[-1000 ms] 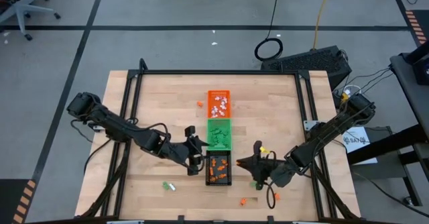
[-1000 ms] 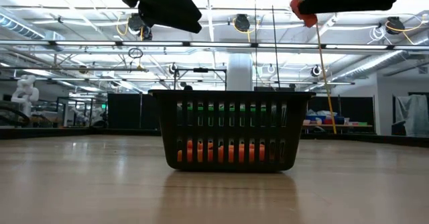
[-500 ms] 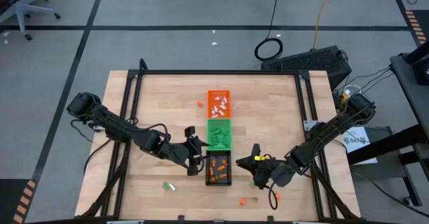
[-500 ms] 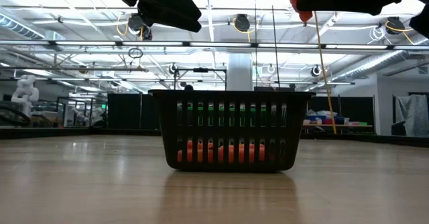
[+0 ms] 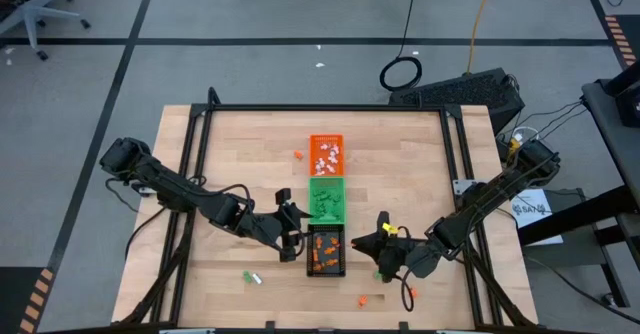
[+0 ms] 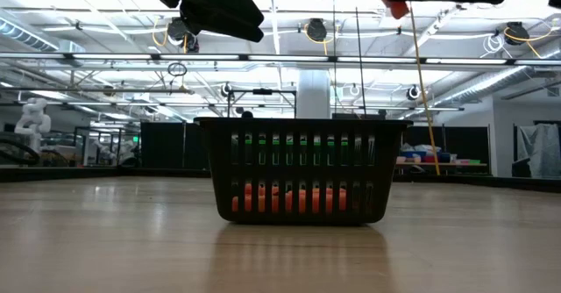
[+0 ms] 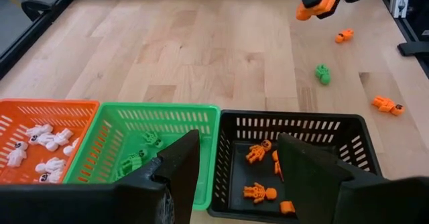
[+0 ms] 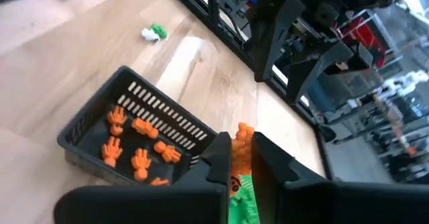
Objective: Sort Halloween decoration
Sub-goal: Put the orange skeleton toy into the black bin
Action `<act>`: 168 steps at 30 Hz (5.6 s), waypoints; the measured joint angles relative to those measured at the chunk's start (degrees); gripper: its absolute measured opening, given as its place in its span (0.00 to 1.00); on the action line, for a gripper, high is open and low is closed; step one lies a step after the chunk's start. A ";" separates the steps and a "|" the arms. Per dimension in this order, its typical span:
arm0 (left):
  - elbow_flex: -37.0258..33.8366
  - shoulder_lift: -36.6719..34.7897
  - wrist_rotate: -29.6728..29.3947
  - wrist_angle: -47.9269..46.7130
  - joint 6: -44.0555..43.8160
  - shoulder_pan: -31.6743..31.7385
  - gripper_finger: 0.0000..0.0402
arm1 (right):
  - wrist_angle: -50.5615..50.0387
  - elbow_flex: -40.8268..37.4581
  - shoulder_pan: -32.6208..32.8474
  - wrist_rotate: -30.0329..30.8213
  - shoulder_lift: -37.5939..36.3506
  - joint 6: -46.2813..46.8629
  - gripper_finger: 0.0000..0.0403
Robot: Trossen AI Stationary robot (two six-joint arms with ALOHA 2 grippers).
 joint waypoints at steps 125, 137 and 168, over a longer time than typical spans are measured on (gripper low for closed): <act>0.02 0.02 -10.48 -9.48 -12.81 -8.94 0.49 | -41.65 7.82 20.61 -34.13 13.26 99.49 0.33; 0.02 0.02 -13.01 -9.53 -12.94 -8.93 0.49 | -42.73 7.80 20.61 -32.81 14.49 97.68 0.05; 0.02 0.02 -22.91 -9.10 -2.85 -8.92 0.49 | -48.65 11.65 10.17 19.87 3.82 36.97 0.01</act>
